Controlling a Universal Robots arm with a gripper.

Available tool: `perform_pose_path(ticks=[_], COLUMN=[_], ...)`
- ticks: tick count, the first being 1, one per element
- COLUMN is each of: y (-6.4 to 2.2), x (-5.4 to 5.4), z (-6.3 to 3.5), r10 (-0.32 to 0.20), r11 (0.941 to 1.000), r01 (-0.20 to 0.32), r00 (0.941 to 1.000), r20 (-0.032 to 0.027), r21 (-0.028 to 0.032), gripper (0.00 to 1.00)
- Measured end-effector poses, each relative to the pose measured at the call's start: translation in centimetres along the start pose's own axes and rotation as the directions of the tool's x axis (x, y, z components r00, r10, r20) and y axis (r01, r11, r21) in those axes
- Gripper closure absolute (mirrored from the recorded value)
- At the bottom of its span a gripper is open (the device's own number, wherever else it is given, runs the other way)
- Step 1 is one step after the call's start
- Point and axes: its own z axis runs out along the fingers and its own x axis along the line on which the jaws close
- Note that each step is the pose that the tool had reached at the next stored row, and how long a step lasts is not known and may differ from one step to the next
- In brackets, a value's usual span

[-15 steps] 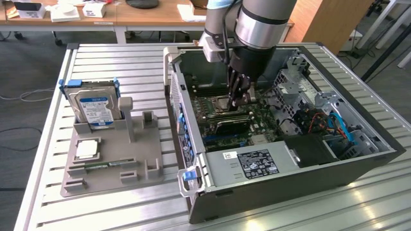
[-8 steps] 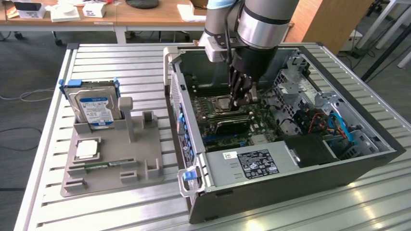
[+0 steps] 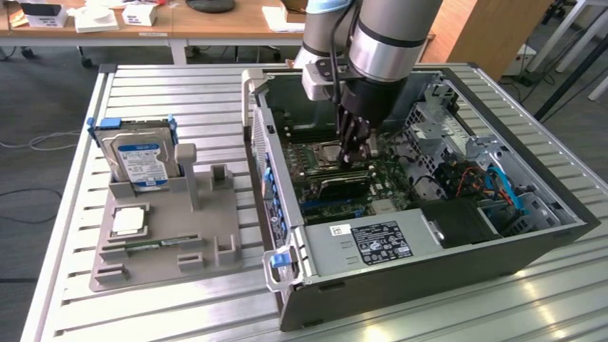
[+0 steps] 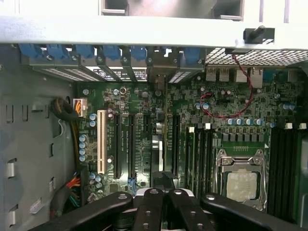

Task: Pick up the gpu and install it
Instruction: 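Press down on the gpu until it lock into place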

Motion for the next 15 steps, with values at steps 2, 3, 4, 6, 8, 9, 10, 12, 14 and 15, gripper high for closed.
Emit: perform_pose_path(ticks=[2, 3, 4, 6, 8, 9, 10, 12, 14, 15], y=[0.00, 0.00, 0.00, 0.00, 0.00, -0.01, -0.04, -0.08, -0.08, -0.09], x=[0.01, 0.01, 0.02, 0.02, 0.02, 0.02, 0.01, 0.02, 0.02, 0.02], z=[0.37, 0.53, 0.67, 0.76, 0.76, 0.79, 0.82, 0.86, 0.91, 0.96], r10=[0.000, 0.000, 0.000, 0.000, 0.000, 0.000, 0.000, 0.000, 0.000, 0.000], r11=[1.0000, 1.0000, 1.0000, 1.0000, 1.0000, 1.0000, 1.0000, 1.0000, 1.0000, 1.0000], r01=[0.000, 0.000, 0.000, 0.000, 0.000, 0.000, 0.000, 0.000, 0.000, 0.000], r00=[1.0000, 1.0000, 1.0000, 1.0000, 1.0000, 1.0000, 1.0000, 1.0000, 1.0000, 1.0000], r20=[-0.0001, -0.0001, -0.0001, -0.0003, -0.0003, -0.0001, 0.0000, -0.0001, 0.0000, 0.0002], r21=[0.0000, -0.0001, -0.0001, -0.0002, -0.0002, -0.0001, 0.0000, -0.0001, 0.0001, 0.0001], gripper=[0.89, 0.89, 0.89, 0.89, 0.89, 0.89, 0.89, 0.89, 0.89, 0.89])
